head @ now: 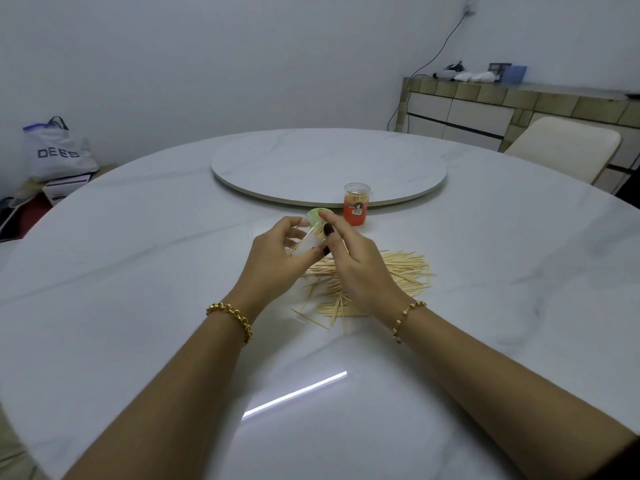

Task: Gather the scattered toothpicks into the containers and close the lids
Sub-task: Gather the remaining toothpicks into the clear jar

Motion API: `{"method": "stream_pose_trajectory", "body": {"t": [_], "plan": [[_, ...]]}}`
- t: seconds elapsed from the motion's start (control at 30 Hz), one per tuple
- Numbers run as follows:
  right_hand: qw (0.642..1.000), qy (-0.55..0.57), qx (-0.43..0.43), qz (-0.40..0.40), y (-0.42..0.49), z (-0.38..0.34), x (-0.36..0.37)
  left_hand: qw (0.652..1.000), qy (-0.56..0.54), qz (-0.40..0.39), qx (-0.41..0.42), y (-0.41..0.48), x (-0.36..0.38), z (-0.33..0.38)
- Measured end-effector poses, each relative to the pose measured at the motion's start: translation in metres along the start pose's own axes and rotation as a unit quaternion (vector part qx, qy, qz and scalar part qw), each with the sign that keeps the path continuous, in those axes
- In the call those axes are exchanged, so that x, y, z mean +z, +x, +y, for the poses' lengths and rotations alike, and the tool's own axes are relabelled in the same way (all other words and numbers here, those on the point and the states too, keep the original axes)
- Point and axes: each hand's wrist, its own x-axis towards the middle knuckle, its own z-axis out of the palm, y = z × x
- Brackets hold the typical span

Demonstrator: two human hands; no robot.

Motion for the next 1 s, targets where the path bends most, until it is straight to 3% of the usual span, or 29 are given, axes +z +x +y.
{"method": "stream_pose_trajectory", "body": {"t": [0.27, 0.67, 0.8, 1.0], "plan": [[0.997, -0.066, -0.037, -0.007, -0.001, 0.006, -0.002, 1.0, 0.011, -0.004, -0.003, -0.001, 0.001, 0.0], [0.988, -0.105, -0.076, 0.083, 0.006, 0.011, -0.016, 1.0, 0.014, -0.005, 0.001, 0.001, -0.003, 0.0], [0.972, -0.191, -0.106, 0.083, 0.01, 0.024, -0.02, 1.0, 0.024, -0.007, 0.005, 0.0, -0.002, 0.001], [0.932, -0.284, -0.217, 0.061, 0.012, 0.026, -0.019, 0.999, 0.045, -0.02, 0.022, -0.002, -0.001, 0.002]]}}
